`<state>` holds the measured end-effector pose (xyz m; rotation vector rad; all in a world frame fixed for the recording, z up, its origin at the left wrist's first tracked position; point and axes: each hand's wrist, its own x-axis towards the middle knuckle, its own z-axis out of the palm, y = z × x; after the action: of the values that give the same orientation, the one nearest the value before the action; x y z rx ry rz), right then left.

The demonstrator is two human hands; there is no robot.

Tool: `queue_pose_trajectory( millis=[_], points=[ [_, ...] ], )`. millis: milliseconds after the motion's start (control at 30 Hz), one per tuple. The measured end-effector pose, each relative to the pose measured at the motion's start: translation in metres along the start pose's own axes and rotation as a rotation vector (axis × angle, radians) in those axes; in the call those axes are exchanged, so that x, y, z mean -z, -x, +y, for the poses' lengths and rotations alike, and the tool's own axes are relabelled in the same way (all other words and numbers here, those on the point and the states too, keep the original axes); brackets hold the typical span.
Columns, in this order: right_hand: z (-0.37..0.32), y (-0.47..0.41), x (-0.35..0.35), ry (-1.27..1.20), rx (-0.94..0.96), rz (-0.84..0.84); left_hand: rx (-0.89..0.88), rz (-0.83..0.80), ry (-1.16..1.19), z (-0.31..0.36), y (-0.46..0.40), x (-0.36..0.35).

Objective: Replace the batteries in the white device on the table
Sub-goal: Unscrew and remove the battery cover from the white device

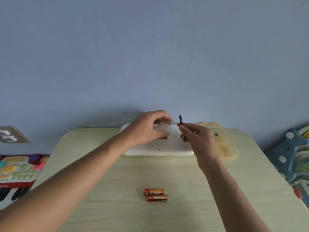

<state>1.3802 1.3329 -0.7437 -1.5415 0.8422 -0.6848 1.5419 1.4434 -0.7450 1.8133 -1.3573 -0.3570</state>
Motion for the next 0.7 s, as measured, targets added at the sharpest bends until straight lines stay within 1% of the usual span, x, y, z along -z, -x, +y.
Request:
queue_pose_trajectory(
  millis=[67, 167, 300, 367, 467, 567, 700],
  points=[
    [-0.004, 0.012, 0.007, 0.044, 0.004, -0.02, 0.016, -0.003, -0.019, 0.01, 0.019, 0.009],
    [-0.005, 0.037, 0.019, 0.156, -0.02, -0.077, 0.062, -0.061, -0.082, 0.016, 0.062, 0.022],
    [0.004, 0.072, 0.028, 0.431, -0.071, -0.206, 0.158, -0.111, -0.118, 0.006, 0.126, 0.025],
    [0.012, 0.083, 0.029, 0.554, -0.074, -0.243, 0.195, -0.116, -0.117, -0.002, 0.147, 0.022],
    [0.023, 0.092, 0.028, 0.681, -0.055, -0.245, 0.247, -0.088, -0.094, -0.014, 0.158, 0.017],
    [0.029, 0.095, 0.027, 0.761, -0.019, -0.224, 0.234, -0.07, -0.105, -0.017, 0.158, 0.012],
    [0.032, 0.097, 0.026, 0.777, 0.001, -0.214, 0.226, -0.071, -0.107, -0.018, 0.159, 0.013]
  ],
)
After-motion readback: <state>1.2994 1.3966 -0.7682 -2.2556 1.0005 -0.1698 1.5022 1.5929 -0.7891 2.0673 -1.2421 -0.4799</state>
